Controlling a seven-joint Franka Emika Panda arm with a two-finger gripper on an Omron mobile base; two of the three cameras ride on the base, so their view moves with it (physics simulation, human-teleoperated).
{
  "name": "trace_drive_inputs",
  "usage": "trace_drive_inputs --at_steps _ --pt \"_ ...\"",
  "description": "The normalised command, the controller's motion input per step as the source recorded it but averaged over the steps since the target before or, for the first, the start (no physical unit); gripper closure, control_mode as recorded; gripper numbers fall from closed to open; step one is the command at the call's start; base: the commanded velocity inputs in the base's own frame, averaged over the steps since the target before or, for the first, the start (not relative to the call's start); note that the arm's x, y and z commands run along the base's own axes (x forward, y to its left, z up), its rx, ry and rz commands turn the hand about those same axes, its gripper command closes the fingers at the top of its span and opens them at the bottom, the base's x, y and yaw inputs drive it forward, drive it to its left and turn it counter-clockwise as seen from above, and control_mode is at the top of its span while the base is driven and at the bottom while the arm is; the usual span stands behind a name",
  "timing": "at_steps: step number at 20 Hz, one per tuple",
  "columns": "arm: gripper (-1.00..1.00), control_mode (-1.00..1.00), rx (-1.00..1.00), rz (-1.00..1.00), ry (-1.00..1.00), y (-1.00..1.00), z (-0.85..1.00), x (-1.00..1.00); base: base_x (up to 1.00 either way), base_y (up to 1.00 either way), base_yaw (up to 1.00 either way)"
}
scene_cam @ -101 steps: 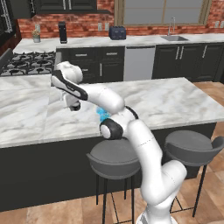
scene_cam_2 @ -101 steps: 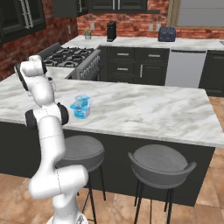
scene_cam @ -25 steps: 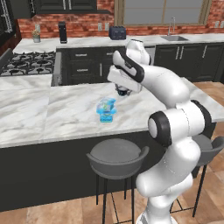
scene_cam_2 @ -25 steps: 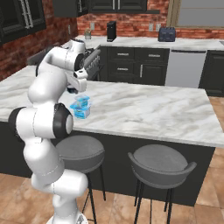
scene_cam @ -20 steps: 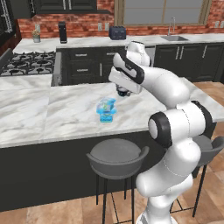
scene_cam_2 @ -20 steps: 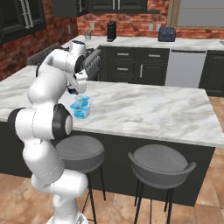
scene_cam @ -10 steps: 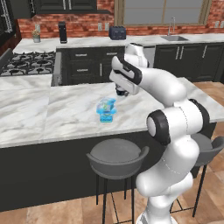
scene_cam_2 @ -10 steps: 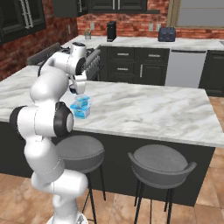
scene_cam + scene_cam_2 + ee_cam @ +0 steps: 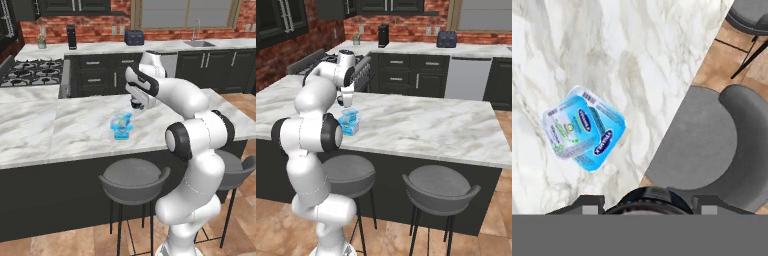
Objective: Stack the yogurt containers by placing the smaller containers on top of the larger containers.
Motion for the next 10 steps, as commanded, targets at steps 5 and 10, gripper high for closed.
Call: trace_drive_inputs --at_steps 5,10 --pt "1.0 -1.0 0.0 -0.09 -0.03 0.01 -0.12 0.24 0.0 0.0 0.0" --pt "1.0 -1.0 0.0 -0.06 -0.03 0.01 -0.16 0.29 0.0 0.0 0.0"
